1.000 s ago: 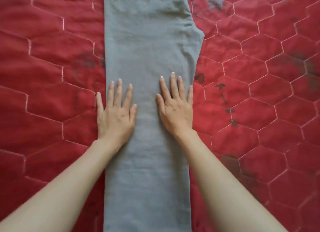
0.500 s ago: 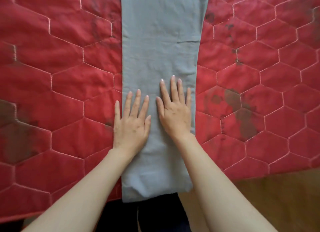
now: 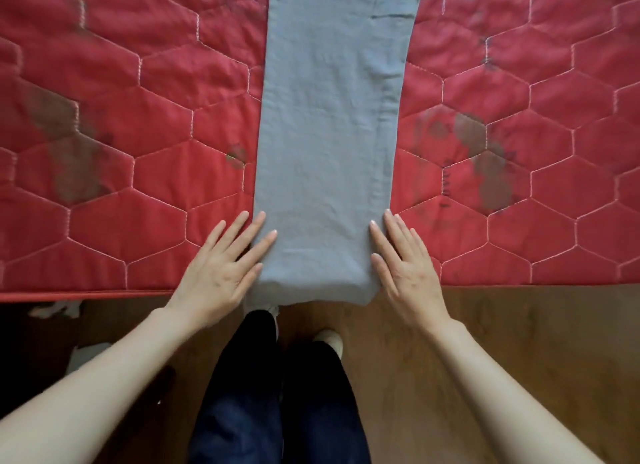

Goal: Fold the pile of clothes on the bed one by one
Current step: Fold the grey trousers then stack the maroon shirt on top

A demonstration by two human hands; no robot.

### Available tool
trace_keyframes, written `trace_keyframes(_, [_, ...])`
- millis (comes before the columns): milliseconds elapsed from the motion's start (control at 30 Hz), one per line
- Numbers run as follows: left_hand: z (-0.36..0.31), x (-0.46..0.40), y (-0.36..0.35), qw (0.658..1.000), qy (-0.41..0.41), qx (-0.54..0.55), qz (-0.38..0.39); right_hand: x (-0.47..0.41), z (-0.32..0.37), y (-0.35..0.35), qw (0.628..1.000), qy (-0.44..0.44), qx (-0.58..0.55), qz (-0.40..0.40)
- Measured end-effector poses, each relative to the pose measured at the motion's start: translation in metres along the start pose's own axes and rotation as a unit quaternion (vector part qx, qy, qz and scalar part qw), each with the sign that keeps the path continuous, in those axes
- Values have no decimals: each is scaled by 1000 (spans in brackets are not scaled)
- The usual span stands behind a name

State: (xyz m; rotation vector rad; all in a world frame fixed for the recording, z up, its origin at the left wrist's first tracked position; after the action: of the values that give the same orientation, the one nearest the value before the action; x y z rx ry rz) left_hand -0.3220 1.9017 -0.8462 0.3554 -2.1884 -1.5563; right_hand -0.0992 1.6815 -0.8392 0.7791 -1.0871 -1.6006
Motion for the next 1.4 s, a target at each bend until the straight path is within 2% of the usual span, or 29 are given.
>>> trace_keyframes(67, [15,-1,9,999,-40,-8,-13,0,-18,14,998,48,3,-30])
trace_keyframes(167, [36,-17,26,992,-96,-46,-61,-8,-41,34,985,144,86,-36])
trace_keyframes(300, [41,-52,40,962,-236,-115,-71,-36,-50,50,937,313,158,-9])
trace_keyframes(433, [37,-91,48,937,-308,-150,-65,-78,-52,55,883,424,198,28])
trace_keyframes(567, [29,-124,59,915,-361,-172,-43,-114,-52,63,848,483,209,64])
trace_keyframes(700, [21,-146,74,900,-419,-122,-7,-139,-46,75,854,489,131,123])
trace_keyframes(800, [17,-159,96,912,-404,-22,63,-159,-39,92,895,375,3,241])
trace_keyframes(867, [20,-173,116,931,-310,128,144,-184,-41,114,914,245,-109,306])
trace_keyframes(900, [23,-187,130,924,-231,231,197,-200,-46,128,913,176,-196,312])
trace_keyframes(933, [28,-205,145,894,-146,350,240,-220,-48,145,900,99,-309,293])
trace_keyframes(967, [34,-229,156,850,-58,460,249,-241,-55,159,882,11,-411,229])
trace_keyframes(1033, [46,-278,168,770,130,591,202,-281,-75,169,838,-193,-510,38])
trace_keyframes(1067, [47,-298,169,724,203,632,189,-298,-81,166,803,-269,-531,-27])
trace_keyframes(1133, [39,-325,156,643,285,687,183,-324,-84,148,742,-347,-570,-59])
trace_keyframes(1167, [34,-331,146,628,316,690,171,-329,-87,134,733,-378,-563,-62])
trace_keyframes(1200, [33,-334,136,636,342,676,147,-330,-92,122,741,-398,-536,-75])
trace_keyframes(1300, [37,-326,116,697,351,619,84,-313,-100,103,830,-377,-397,-110])
trace_keyframes(1400, [35,-291,110,702,314,633,89,-273,-88,94,869,-332,-349,-114])
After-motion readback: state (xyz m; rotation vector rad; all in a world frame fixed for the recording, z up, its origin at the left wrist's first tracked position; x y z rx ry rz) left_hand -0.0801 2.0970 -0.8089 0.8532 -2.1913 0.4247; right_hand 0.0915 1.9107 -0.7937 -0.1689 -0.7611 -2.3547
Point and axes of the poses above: each hand's wrist, its own x-axis away from the middle knuckle, its own y-axis out of the back of the hand, z = x × y, the point moved 1 cm from there along -x, towards the middle knuckle, and after that the axes turned 12 degrees about y, right-handed, at the moved point
